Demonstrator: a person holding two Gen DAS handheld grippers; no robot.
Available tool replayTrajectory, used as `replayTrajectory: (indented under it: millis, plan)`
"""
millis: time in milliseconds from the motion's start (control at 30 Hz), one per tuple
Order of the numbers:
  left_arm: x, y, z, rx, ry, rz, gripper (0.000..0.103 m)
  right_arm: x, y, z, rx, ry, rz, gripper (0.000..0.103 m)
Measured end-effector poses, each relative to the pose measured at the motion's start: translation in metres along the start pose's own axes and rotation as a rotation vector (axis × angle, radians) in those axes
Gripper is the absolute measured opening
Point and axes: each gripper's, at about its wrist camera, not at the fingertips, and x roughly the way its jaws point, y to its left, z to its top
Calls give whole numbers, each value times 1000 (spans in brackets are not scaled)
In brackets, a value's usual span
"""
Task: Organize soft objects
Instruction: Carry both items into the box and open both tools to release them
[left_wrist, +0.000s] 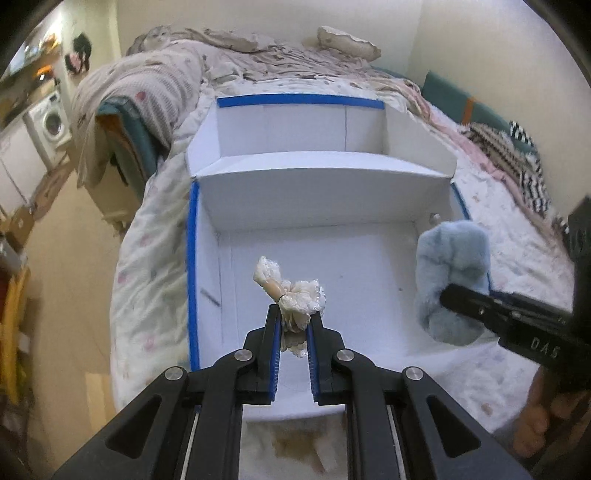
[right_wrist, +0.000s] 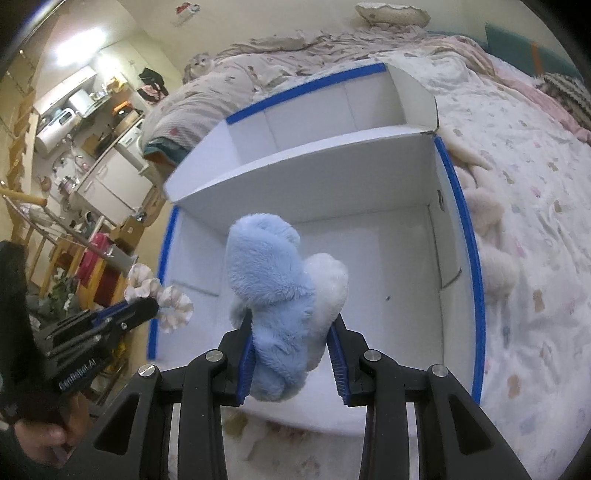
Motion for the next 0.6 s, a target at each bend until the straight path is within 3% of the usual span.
replayTrajectory:
  millis: [133, 333, 467, 600]
  plan:
    - [31, -11, 5, 39, 7, 29, 12, 26, -14, -2, 30, 37, -7, 37]
    - [75, -4, -4, 0, 12, 30, 12, 58, -22, -15, -3, 125, -51, 37]
    - [102, -2, -8, 22, 47, 71, 12, 69, -24, -18, -23, 165, -58, 37]
    - [116, -1, -11, 9, 91, 54, 12, 78, -23, -21, -20, 211, -55, 38]
